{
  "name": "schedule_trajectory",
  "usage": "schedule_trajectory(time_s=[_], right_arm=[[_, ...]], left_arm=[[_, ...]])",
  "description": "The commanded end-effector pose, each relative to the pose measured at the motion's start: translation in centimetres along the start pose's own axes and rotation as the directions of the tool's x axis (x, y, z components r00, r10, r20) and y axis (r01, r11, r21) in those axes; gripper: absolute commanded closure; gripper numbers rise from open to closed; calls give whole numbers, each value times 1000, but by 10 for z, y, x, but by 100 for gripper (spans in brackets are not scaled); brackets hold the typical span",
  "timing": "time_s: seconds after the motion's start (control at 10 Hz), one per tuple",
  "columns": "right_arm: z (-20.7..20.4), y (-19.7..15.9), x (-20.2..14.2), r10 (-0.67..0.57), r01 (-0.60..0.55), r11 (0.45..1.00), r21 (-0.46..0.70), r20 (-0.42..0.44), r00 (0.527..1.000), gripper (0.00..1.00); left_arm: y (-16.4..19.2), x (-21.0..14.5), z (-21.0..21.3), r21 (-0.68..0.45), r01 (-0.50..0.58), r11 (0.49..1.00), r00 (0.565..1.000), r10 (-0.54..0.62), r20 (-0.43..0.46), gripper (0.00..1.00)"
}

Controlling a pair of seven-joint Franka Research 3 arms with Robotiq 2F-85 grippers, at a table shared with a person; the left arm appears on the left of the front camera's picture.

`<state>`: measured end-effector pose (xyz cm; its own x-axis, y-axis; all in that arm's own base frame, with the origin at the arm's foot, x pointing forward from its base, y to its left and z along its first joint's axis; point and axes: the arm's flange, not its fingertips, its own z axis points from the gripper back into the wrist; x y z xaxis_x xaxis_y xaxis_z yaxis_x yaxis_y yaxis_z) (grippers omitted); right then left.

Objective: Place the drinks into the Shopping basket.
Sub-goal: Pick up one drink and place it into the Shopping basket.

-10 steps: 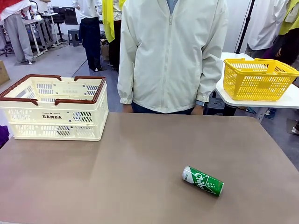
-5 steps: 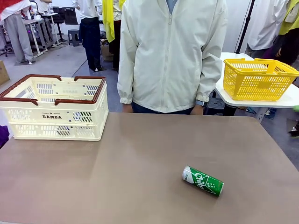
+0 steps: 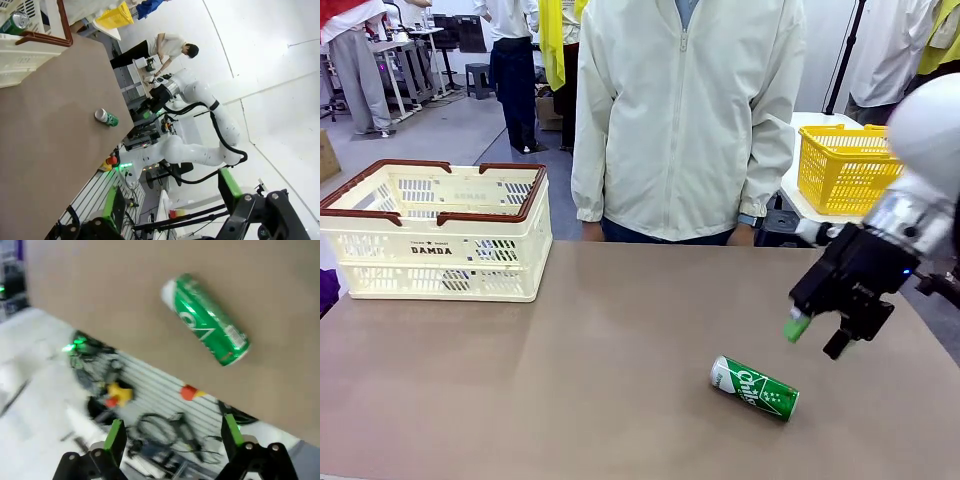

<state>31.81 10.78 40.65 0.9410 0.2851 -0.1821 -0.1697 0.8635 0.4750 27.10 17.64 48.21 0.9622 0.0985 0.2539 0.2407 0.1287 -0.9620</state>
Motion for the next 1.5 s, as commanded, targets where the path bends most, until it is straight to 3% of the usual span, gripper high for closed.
schedule_trajectory(time_s=[0.0, 0.1, 0.2, 0.3, 0.4, 0.9, 1.0, 1.1, 1.2, 1.4], right_arm=[[-1, -11, -16, 78, -35, 973, -227, 184, 980, 0], [4, -14, -22, 84, 7, 964, -265, 329, 940, 0], [0, -20, -26, 91, 34, 957, -287, 410, 907, 0], [-5, -25, -25, 107, 30, 953, -301, 430, 896, 0], [47, 5, 14, 122, -45, 962, -269, 279, 953, 0], [48, 5, 17, 145, -69, 963, -259, 286, 947, 0], [35, 14, 19, 376, -328, 914, -240, 195, 906, 0], [24, 23, 24, 538, -498, 834, -240, 148, 830, 0], [12, 33, 28, 724, -691, 680, -245, 73, 686, 0], [-11, 47, 31, 838, -812, 506, -292, -59, 543, 0]], left_arm=[[-3, 0, -1, -28, 3, 1000, 1000, -2, 15, 0], [-3, 0, -1, -28, 3, 1000, 1000, -2, 15, 0], [-3, 0, -1, -28, 3, 1000, 1000, -2, 15, 0], [-3, 0, -1, -28, 3, 1000, 1000, -2, 15, 0], [-3, 0, -1, -28, 3, 1000, 1000, -2, 15, 0], [-3, 0, -1, -28, 3, 1000, 1000, -2, 15, 0], [-3, 0, -1, -28, 3, 1000, 1000, -2, 15, 0], [-3, 0, -1, -28, 3, 1000, 1000, -2, 15, 0], [-3, 0, -1, -28, 3, 1000, 1000, -2, 15, 0], [-3, 0, -1, -28, 3, 1000, 1000, -2, 15, 0]])
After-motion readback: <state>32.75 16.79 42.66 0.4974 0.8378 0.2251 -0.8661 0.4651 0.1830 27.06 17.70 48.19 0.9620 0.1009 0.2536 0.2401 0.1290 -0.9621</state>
